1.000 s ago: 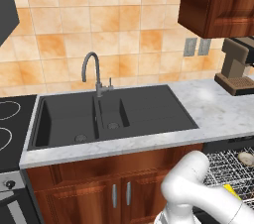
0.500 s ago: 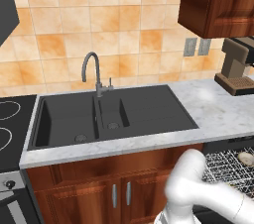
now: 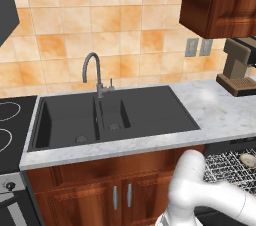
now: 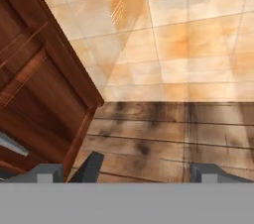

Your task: Pick up the cup and bowl from the counter, place them in the dishwasher, and close the dishwasher door.

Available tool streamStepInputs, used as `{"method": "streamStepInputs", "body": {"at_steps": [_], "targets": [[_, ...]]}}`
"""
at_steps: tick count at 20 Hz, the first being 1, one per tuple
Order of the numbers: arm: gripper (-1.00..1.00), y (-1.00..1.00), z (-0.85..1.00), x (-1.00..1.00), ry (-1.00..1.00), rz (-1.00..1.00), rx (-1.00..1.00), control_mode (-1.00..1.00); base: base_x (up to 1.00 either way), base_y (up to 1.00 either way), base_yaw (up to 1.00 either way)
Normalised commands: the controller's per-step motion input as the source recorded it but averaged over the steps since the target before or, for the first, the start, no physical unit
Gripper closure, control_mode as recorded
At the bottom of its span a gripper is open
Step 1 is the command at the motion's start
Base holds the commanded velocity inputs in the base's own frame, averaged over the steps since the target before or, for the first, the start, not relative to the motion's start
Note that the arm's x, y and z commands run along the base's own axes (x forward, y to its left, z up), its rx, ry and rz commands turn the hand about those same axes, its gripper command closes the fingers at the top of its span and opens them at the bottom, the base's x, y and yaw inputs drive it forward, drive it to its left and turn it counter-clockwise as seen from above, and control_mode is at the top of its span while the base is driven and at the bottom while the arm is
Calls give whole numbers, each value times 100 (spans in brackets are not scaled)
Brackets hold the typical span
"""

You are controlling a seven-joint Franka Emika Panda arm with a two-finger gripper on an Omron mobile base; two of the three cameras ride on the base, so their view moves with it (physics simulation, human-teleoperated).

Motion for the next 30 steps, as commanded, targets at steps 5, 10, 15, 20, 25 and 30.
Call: {"method": "streamStepInputs", "body": {"at_steps": [5, 10, 15, 20, 25, 30], "targets": [[-100, 68, -100, -59, -10, 0, 0, -100, 0, 0, 0], [-100, 63, -98, -57, -11, 0, 0, -100, 0, 0, 0], [-100, 63, -92, -25, -9, 0, 0, -100, 0, 0, 0], [-100, 62, -85, -1, -6, 0, 0, -100, 0, 0, 0], [-100, 28, -68, 0, -6, 0, 0, -100, 0, 0, 0], [-100, 19, -66, 11, -4, 0, 0, -100, 0, 0, 0]]}}
